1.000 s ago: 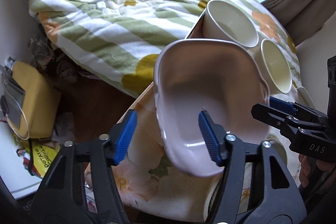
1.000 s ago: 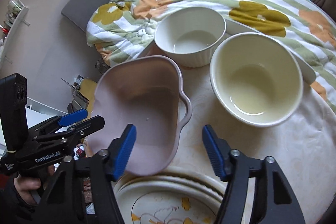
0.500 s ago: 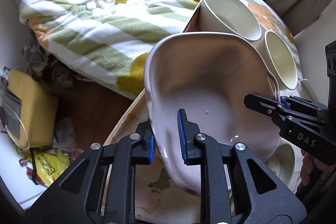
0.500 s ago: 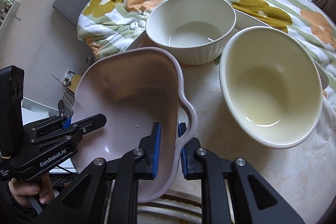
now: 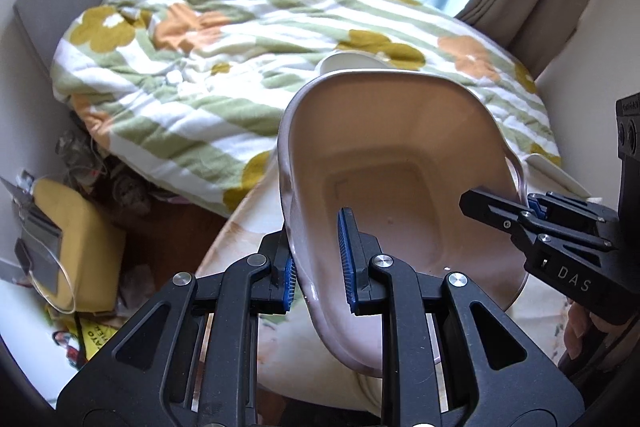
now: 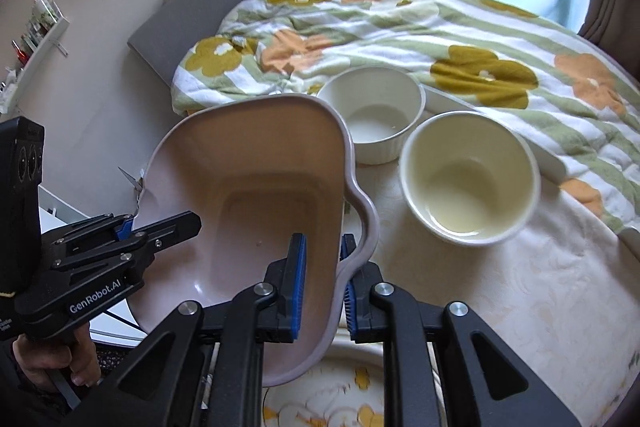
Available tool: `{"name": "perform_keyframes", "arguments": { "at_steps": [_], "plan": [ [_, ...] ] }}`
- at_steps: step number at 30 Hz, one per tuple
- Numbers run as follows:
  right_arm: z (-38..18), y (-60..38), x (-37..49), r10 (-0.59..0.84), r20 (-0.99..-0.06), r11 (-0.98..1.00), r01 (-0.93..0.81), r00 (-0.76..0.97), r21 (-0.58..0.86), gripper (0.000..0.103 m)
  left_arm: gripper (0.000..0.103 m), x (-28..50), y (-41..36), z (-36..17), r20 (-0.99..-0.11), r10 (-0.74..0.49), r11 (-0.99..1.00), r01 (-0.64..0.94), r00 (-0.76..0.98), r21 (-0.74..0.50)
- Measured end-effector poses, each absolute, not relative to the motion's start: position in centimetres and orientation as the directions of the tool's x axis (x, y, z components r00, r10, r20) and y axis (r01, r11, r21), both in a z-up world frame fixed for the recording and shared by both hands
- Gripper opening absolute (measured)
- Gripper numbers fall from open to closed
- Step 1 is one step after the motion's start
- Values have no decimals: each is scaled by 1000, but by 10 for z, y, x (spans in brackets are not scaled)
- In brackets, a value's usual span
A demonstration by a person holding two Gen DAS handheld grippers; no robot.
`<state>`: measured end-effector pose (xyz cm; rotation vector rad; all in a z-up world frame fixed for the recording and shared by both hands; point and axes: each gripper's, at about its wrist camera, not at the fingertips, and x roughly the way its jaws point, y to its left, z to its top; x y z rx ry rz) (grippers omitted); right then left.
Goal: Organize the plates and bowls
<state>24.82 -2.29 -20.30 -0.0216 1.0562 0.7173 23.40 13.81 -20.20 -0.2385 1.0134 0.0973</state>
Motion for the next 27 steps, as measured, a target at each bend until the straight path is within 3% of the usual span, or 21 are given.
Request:
{"name": "perform_keyframes", "arguments": {
  "at_steps": [14,20,27],
  "plan": [
    [-150,-208,141,402,-765,906,-338,503,254,16,16,185,-56,-153,-800,-226,974,107,556,-200],
    [-158,-274,114,326,-782,945,-207,531,253,16,16,178,-133,-167,-813,-309,948,234,494,-218],
    [-197,-325,100,258,-808,964,-91,530,249,16,16,180,-208,-219,-844,-356,913,340,400,-224]
  ]
}}
